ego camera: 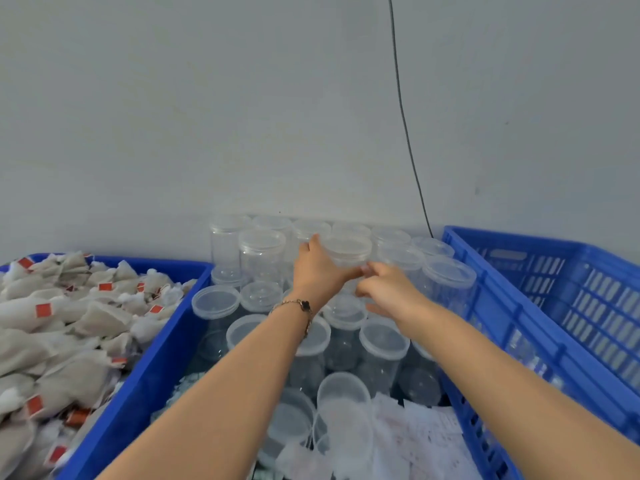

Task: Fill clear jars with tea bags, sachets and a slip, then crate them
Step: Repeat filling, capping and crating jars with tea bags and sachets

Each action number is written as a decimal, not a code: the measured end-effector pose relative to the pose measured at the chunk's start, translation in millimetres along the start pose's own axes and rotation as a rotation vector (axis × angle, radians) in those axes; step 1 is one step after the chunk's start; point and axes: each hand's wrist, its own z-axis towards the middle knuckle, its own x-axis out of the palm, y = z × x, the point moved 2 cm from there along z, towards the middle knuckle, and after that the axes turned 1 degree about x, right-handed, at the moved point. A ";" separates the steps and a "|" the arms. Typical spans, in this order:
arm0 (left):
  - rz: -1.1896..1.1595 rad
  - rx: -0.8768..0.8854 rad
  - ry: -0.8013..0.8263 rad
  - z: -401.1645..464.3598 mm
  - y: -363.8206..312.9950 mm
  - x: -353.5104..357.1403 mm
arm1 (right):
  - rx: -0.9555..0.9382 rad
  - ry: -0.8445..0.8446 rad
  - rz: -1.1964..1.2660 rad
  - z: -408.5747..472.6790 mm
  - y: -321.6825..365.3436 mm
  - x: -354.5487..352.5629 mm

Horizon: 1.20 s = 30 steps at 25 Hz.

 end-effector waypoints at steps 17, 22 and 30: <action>-0.042 -0.083 -0.186 -282.6 92.3 -48.4 | -0.315 0.140 -1.083 -174.2 -31.0 98.9; -0.033 -0.039 -0.194 -316.9 124.5 -37.9 | -0.368 0.171 -1.076 -193.6 -53.4 127.9; -0.100 -0.096 -0.180 -317.0 128.6 -40.4 | -0.478 0.147 -0.925 -187.7 -57.5 138.1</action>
